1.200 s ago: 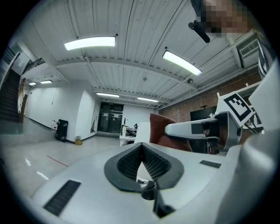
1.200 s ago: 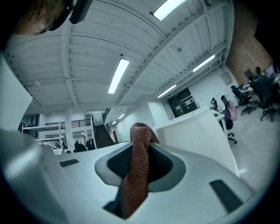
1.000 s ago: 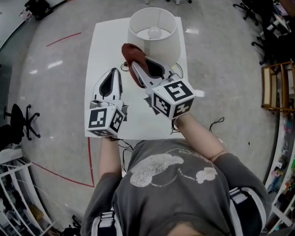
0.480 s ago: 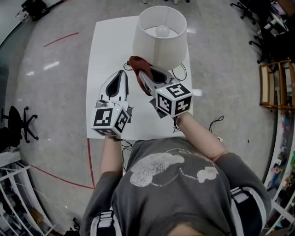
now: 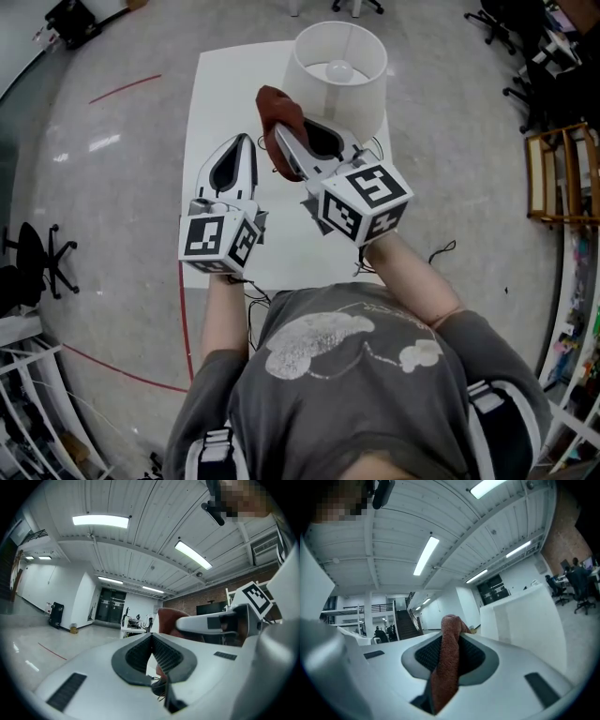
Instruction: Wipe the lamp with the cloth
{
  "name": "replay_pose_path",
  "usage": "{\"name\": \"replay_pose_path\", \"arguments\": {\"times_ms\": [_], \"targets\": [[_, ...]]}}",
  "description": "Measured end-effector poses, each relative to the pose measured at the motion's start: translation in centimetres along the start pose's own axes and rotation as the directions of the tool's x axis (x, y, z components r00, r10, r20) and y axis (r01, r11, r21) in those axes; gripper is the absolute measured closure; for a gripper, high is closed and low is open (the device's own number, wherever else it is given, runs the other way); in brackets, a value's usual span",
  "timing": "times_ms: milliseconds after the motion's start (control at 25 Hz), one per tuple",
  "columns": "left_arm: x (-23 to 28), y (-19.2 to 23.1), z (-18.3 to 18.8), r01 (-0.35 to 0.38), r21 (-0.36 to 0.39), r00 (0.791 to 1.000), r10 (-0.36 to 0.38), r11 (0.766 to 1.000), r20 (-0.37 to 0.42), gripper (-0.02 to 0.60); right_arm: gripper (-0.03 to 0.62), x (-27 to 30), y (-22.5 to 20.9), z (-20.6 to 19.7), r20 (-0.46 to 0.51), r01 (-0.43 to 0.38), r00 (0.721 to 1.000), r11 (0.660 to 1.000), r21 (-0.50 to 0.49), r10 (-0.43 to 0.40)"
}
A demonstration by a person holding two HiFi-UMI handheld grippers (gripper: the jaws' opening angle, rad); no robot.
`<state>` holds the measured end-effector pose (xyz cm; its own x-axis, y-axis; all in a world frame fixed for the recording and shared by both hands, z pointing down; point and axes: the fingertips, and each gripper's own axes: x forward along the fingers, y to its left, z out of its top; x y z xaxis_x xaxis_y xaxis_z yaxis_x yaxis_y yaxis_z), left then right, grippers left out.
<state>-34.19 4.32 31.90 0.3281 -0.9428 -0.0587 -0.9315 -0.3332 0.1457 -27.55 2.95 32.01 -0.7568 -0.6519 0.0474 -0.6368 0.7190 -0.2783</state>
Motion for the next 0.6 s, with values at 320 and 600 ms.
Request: {"name": "replay_pose_path", "arguments": {"times_ms": [320,600], "targets": [[-0.6,0.2,3.1,0.041,0.005,0.997,-0.041,0.999,0.065,0.574,0.508,1.0,-1.0,3.9,0.108,0.058,0.992,0.997,0.047,-0.063],[-0.6,1.6,1.8,0.030,-0.016,0.999,-0.029,0.999,0.036,0.574,0.508,2.0,-1.9,2.1,0.066,0.100,0.992,0.994,0.052,-0.103]]}}
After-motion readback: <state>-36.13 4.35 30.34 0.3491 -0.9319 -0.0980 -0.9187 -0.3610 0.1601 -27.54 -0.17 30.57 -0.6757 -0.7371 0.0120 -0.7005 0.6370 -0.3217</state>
